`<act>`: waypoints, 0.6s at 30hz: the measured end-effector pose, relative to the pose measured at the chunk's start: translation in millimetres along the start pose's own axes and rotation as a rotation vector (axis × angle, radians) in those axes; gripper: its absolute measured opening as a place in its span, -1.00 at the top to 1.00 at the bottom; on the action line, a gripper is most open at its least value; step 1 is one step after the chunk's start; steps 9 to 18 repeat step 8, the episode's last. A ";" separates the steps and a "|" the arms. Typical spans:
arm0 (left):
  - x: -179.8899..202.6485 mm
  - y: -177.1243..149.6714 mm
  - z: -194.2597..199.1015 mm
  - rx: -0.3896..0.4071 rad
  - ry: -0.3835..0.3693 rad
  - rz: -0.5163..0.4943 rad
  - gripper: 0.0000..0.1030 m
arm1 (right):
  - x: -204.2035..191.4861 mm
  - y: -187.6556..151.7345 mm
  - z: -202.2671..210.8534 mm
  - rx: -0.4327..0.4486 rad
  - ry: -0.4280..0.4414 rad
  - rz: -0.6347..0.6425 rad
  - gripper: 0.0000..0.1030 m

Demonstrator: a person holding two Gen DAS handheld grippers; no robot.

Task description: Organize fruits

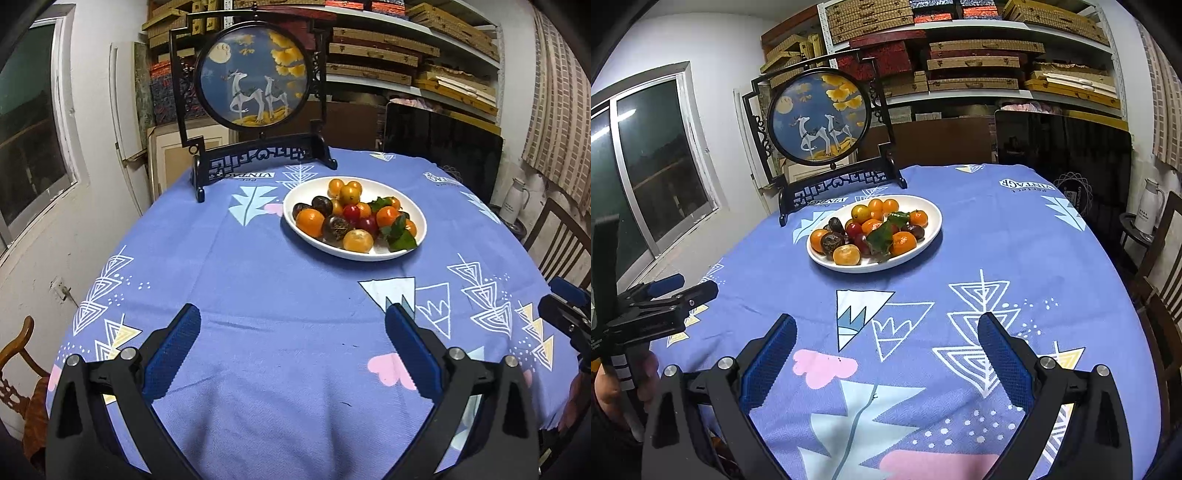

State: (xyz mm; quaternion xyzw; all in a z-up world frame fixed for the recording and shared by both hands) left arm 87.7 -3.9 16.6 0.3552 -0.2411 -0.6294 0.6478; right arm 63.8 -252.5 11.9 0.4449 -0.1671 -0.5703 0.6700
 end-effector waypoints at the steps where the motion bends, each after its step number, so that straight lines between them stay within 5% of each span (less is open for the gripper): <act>1: -1.1 0.0 -0.7 0.000 0.006 0.001 -0.90 | 0.1 -0.3 -1.0 -0.002 0.000 -0.001 -0.92; 18: -2.0 -0.4 -1.6 0.000 0.017 -0.004 -0.90 | 1.0 -2.5 -3.1 -0.009 -0.001 -0.004 -0.92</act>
Point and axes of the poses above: each gripper's, at about its wrist camera, not at the fingertips, and z roughly against the way its jaws point, x to its right, y to its top, the point moved 7 cm from there along -z, roughly the way its jaws point, and after that the axes turned 10 degrees about y, right-handed, at the moved point
